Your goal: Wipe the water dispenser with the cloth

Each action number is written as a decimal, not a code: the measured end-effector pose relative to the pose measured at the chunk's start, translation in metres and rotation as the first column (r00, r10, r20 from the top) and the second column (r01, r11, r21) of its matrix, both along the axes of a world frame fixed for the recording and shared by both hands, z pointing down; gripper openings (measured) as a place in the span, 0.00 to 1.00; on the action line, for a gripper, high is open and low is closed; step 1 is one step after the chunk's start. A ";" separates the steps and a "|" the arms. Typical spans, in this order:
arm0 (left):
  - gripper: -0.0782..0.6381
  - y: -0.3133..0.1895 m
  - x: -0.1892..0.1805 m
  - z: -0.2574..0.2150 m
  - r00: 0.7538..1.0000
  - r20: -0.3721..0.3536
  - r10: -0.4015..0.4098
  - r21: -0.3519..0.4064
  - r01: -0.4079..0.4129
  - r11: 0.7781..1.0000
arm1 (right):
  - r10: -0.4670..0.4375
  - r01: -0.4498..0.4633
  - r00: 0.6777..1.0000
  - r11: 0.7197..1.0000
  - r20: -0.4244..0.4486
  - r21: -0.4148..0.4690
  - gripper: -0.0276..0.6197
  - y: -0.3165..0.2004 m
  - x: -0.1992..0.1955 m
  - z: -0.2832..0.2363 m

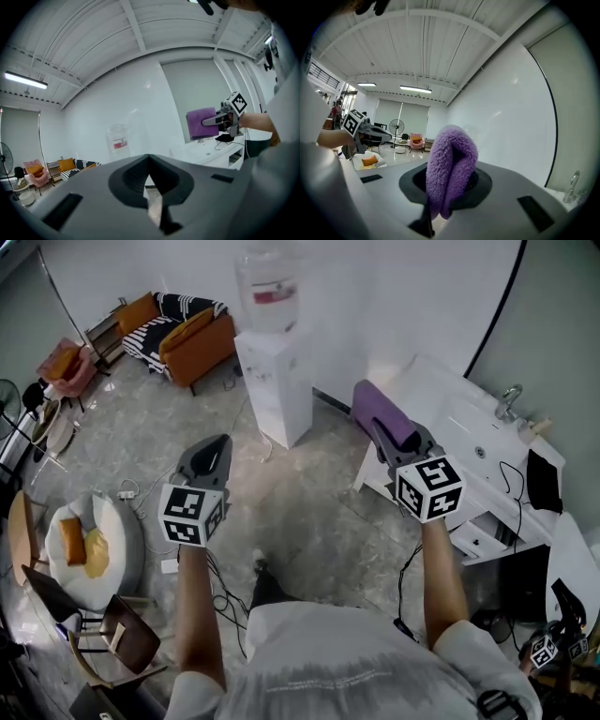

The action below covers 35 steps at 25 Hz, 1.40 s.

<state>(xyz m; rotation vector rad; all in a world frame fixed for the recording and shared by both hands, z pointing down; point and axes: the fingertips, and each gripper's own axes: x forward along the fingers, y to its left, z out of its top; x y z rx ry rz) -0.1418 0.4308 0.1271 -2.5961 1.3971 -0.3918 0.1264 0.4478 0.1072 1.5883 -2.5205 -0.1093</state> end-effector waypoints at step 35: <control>0.13 -0.434 -0.074 0.037 0.978 -0.020 0.207 -0.097 -0.208 0.973 | 0.202 -0.204 0.979 0.973 -0.030 -0.109 0.14 -0.374 -0.085 0.026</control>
